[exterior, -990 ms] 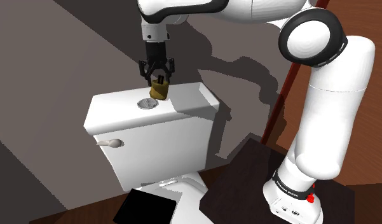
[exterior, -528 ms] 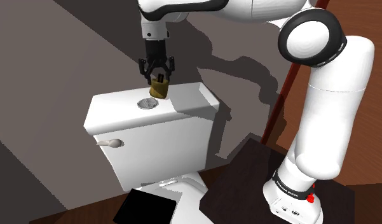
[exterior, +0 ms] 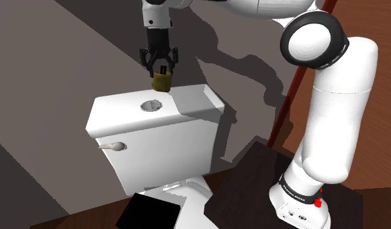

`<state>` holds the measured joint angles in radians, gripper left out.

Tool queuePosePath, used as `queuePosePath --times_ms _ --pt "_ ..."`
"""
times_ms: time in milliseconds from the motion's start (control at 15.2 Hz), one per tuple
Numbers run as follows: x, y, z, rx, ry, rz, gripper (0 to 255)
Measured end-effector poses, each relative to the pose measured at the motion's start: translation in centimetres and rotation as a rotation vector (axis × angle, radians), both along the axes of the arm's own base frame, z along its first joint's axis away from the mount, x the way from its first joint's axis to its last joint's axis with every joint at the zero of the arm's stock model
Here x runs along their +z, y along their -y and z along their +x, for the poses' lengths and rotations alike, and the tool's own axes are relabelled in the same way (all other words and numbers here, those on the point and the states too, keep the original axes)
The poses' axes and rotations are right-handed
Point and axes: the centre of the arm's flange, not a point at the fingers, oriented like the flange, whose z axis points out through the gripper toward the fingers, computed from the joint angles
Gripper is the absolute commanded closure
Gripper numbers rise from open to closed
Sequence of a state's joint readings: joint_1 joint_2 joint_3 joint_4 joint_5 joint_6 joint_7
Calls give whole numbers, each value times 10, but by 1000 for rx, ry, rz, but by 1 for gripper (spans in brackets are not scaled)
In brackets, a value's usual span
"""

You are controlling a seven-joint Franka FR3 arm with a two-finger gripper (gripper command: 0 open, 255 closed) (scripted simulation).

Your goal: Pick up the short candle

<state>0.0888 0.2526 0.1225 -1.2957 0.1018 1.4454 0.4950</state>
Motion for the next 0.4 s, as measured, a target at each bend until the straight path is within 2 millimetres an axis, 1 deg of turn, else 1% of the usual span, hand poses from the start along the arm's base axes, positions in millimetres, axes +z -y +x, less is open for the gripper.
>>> queuePosePath --times_ms 396 --pt "30 0 0 0 0 0 255"
